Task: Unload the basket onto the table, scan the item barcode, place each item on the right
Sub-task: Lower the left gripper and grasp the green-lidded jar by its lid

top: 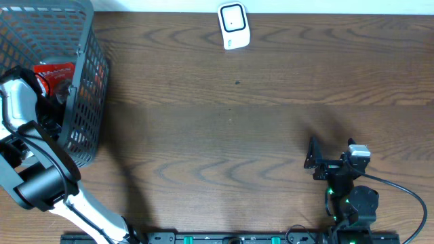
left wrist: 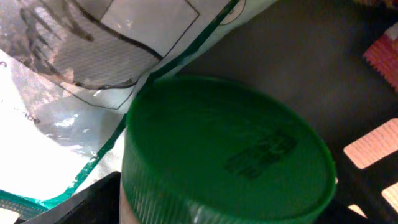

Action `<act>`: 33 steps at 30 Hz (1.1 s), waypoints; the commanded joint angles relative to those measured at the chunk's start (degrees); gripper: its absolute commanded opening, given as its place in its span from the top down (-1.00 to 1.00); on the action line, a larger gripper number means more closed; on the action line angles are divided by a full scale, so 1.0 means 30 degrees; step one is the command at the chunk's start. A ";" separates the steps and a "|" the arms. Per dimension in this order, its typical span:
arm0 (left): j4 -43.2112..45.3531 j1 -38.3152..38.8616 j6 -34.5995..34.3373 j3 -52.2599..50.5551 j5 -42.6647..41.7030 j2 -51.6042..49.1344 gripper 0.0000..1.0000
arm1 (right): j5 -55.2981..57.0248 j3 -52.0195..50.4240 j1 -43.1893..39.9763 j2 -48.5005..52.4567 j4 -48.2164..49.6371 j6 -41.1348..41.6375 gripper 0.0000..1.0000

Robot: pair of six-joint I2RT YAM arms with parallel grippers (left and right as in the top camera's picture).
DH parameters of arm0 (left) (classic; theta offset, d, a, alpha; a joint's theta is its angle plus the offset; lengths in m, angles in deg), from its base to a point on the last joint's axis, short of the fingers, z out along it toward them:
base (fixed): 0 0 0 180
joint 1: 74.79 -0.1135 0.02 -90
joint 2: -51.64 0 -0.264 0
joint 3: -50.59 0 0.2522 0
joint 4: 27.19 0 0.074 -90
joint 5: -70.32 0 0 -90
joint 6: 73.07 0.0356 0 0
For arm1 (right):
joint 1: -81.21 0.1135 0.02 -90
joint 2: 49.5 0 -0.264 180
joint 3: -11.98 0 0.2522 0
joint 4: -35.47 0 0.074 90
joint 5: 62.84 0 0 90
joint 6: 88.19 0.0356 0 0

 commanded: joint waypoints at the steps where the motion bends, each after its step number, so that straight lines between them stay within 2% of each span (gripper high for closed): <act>1: -0.0102 -0.0029 -0.0372 -0.0007 0.0189 -0.0058 -0.33 | -0.0102 -0.0022 -0.0044 -0.0015 -0.0022 0.0226 -0.98; 10: -0.0109 -0.0029 -0.0459 0.0539 0.0189 0.0233 -0.28 | -0.0102 -0.0022 -0.0044 -0.0015 -0.0029 0.0226 -0.98; 15: -0.0423 0.0015 -0.0561 0.0051 0.0204 0.0262 -0.54 | -0.0102 -0.0022 -0.0044 -0.0015 -0.0029 0.0226 -0.98; 18: 0.0044 0.0080 -0.0670 -0.0619 0.0255 0.0262 -0.58 | -0.0109 -0.0022 -0.0044 -0.0015 -0.0022 0.0226 -0.99; 21: 0.0255 0.0095 -0.0831 -0.0794 0.0255 0.0270 -0.38 | -0.0109 -0.0022 -0.0044 -0.0015 -0.0029 0.0226 -0.99; 22: 0.0262 0.0095 -0.0823 -0.0787 0.0262 0.0277 -0.25 | -0.0102 -0.0022 -0.0044 -0.0015 -0.0029 0.0226 -0.99; 25: 0.0313 0.0080 -0.0882 -0.0634 0.0255 0.0328 -0.21 | -0.0102 -0.0022 -0.0044 -0.0015 -0.0029 0.0226 -0.99; 28: 0.0299 0.0080 -0.0882 0.0036 0.0270 0.0816 -0.06 | -0.0109 -0.0022 -0.0044 -0.0015 -0.0029 0.0226 -0.99; 33: 0.1005 0.0080 -0.0889 0.0998 0.1217 0.3381 -0.01 | -0.0102 -0.0022 -0.0044 -0.0015 -0.0036 0.0226 -0.99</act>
